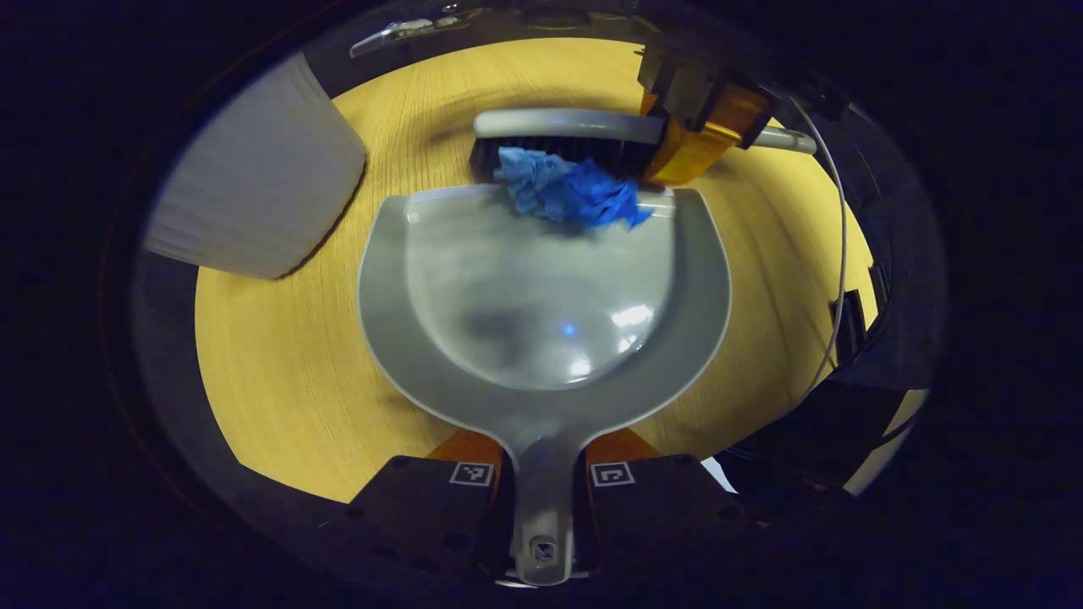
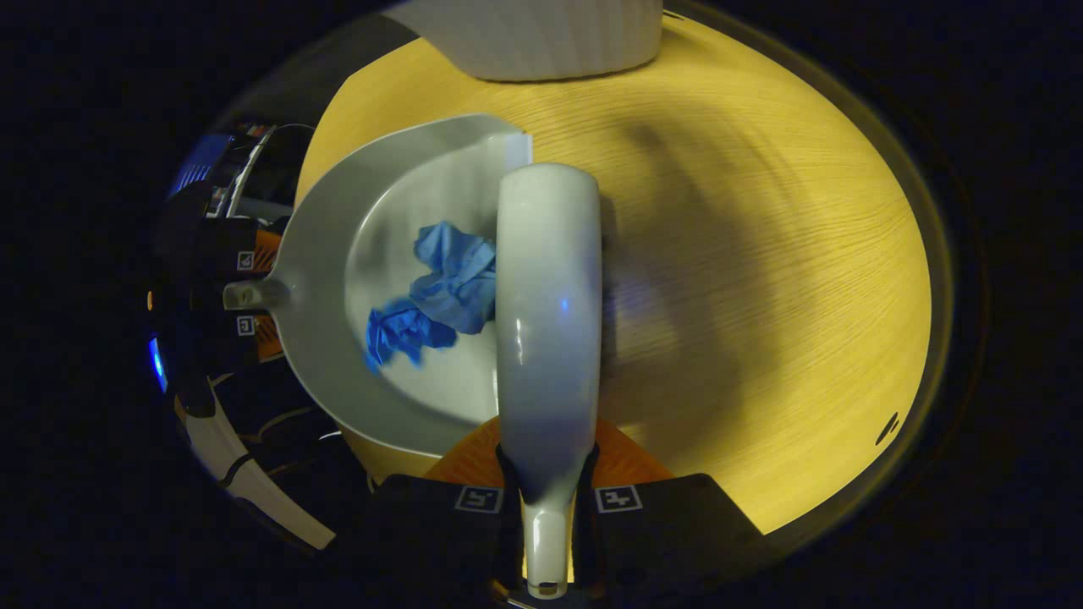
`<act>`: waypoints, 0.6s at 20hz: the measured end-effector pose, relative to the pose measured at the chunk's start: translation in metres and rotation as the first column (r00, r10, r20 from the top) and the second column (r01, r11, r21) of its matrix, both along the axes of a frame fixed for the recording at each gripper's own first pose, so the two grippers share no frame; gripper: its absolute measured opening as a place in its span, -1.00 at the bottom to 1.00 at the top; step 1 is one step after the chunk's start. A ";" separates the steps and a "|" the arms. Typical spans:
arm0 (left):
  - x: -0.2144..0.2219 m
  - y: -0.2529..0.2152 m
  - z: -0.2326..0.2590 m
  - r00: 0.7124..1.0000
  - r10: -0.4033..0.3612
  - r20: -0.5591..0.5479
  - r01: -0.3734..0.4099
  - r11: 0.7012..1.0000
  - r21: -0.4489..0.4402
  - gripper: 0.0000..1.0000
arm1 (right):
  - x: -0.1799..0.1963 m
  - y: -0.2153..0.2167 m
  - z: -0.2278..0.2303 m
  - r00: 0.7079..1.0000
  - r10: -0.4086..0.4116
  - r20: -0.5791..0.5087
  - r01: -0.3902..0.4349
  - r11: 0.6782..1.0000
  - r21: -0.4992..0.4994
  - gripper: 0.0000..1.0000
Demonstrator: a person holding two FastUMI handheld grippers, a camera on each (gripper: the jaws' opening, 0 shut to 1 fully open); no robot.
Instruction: Pick up the small broom and dustpan from the desktop, sweep the trash into the dustpan with the broom, and then empty the trash into the garbage bin.
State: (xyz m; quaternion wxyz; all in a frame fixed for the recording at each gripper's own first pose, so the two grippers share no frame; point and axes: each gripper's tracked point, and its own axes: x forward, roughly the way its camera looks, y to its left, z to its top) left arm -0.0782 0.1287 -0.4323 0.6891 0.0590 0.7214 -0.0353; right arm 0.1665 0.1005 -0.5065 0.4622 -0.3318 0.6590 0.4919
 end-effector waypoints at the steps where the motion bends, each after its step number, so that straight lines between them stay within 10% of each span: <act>1: -0.002 -0.002 0.002 1.000 0.004 0.004 -0.004 1.000 0.001 -0.50 | 0.003 -0.005 0.004 1.000 -0.003 -0.019 0.003 1.000 -0.003 -0.51; 4: 0.002 -0.001 0.011 0.999 0.012 0.047 -0.012 1.000 0.001 -0.49 | 0.011 -0.003 0.022 0.990 -0.113 -0.082 0.119 0.991 0.062 -0.51; 7: 0.007 -0.007 0.029 0.992 0.016 0.127 -0.017 1.000 0.002 -0.49 | 0.032 0.003 0.050 0.969 -0.236 0.076 0.213 0.949 0.233 -0.51; 12: 0.021 -0.010 0.073 0.955 -0.008 0.296 0.015 1.000 -0.022 -0.49 | 0.035 -0.003 0.170 0.798 -0.602 -0.032 0.515 0.654 0.554 -0.51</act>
